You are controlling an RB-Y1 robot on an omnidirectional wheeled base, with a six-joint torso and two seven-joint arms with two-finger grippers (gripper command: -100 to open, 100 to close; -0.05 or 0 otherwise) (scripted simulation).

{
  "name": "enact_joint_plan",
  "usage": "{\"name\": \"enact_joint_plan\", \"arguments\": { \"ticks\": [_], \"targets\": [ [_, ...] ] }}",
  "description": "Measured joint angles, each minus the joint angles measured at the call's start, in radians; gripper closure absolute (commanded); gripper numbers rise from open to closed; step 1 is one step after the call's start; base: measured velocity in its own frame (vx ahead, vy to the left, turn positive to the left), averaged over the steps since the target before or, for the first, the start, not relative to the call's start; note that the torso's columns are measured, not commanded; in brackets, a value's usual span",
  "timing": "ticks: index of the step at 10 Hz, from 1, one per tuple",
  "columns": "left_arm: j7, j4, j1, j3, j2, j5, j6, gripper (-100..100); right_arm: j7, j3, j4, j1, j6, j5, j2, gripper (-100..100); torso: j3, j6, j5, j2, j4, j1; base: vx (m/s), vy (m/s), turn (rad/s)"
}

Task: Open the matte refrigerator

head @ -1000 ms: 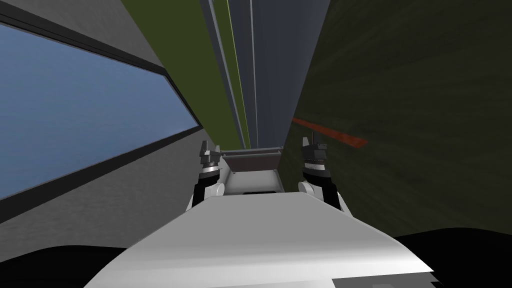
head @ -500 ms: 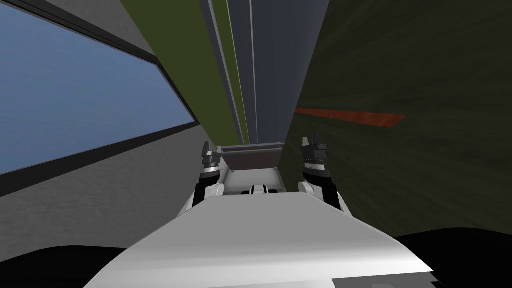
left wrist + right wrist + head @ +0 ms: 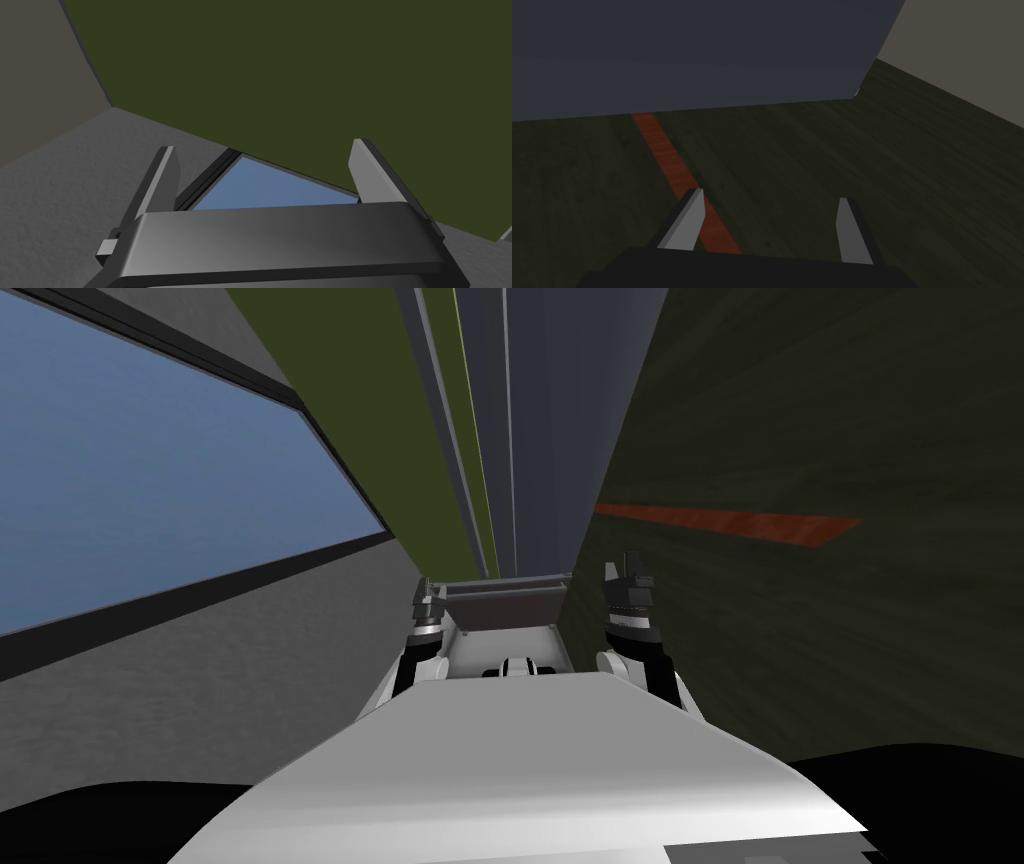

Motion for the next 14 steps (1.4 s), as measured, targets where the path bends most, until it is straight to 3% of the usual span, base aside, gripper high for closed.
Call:
{"name": "enact_joint_plan", "arguments": {
  "ticks": [5,14],
  "targets": [
    [0.001,0.136,-0.025,0.010,0.033,-0.001,-0.083,-100,0.000,0.000,0.000,0.000,0.000,0.000,0.000,0,-0.001,0.000,0.000,-0.001,0.000,0.001,0.061,0.030,-0.024],
    [-0.001,0.383,-0.067,0.019,0.052,-0.008,-0.221,-100,0.000,0.000,0.000,0.000,0.000,0.000,0.000,0,0.000,0.000,0.000,0.001,0.000,-0.001,0.053,0.027,-0.022]
  ]
}}
